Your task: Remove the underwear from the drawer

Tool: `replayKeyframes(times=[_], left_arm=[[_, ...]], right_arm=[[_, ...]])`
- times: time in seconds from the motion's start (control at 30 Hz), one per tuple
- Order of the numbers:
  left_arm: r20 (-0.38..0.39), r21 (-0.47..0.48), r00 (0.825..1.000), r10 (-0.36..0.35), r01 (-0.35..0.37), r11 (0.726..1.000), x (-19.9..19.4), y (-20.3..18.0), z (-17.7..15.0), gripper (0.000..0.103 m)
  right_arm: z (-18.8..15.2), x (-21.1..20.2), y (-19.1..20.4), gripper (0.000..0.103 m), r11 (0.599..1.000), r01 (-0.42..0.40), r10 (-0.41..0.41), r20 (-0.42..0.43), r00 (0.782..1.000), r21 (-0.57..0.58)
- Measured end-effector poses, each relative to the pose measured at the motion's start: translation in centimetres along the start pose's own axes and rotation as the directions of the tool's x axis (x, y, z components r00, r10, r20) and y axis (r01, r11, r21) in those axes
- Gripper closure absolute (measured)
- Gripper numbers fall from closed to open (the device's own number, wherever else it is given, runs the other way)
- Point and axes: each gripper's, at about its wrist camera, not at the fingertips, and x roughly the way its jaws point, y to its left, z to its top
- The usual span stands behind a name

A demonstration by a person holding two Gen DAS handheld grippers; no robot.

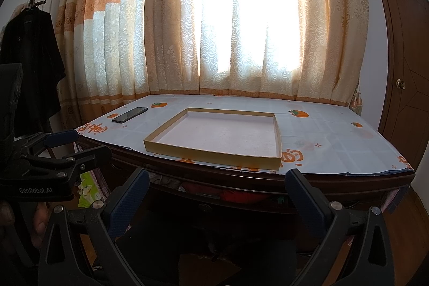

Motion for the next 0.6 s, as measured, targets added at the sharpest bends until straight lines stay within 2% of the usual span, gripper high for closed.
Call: replayKeyframes(times=[0.5,0.6], left_arm=[[-0.022,0.003,1.0,0.0,0.0,1.0,0.6,-0.1,-0.8,0.0],[-0.021,-0.003,1.0,-0.008,0.008,1.0,1.0,0.0,-1.0,0.0]], right_arm=[[-1.0,0.5,0.2,0.001,1.0,-0.002,0.002,-0.003,1.0,-0.005],[-1.0,0.3,0.1,0.001,1.0,-0.026,0.026,0.02,0.999,-0.01]])
